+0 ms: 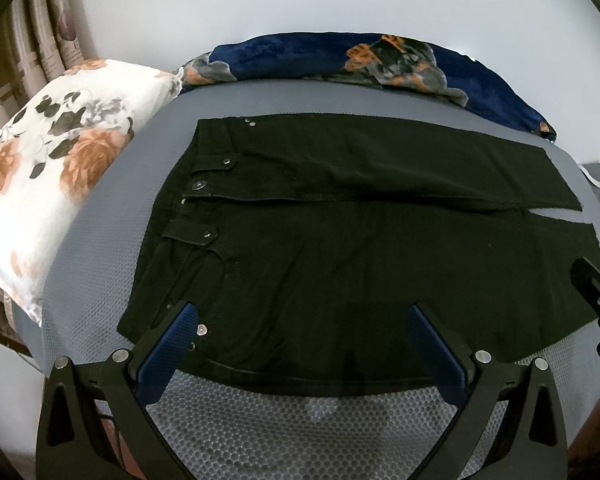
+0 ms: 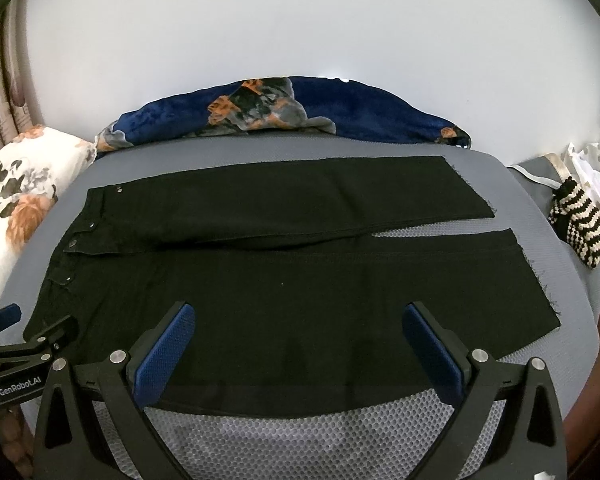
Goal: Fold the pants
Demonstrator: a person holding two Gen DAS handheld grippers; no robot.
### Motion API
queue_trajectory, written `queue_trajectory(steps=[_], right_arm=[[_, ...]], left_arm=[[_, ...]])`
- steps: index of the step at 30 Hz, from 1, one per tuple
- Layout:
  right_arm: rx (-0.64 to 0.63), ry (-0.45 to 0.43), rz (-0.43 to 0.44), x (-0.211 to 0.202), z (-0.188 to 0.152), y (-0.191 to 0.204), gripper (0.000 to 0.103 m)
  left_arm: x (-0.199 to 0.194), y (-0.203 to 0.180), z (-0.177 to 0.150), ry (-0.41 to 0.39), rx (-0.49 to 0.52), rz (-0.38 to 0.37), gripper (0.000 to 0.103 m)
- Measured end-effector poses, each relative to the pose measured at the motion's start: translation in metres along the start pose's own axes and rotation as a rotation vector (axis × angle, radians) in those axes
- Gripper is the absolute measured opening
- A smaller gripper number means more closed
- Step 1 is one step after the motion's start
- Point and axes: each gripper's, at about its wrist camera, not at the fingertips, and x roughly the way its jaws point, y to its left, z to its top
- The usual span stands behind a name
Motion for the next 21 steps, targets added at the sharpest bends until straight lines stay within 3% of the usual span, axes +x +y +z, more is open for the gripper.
queue_trajectory(steps=[21], right_arm=[[-0.002,0.0,-0.005,0.0014,0.0006,-0.0005,0.103]], left_arm=[[0.0007,-0.0015,0.0007,0.002,0.0,-0.003,0.103]])
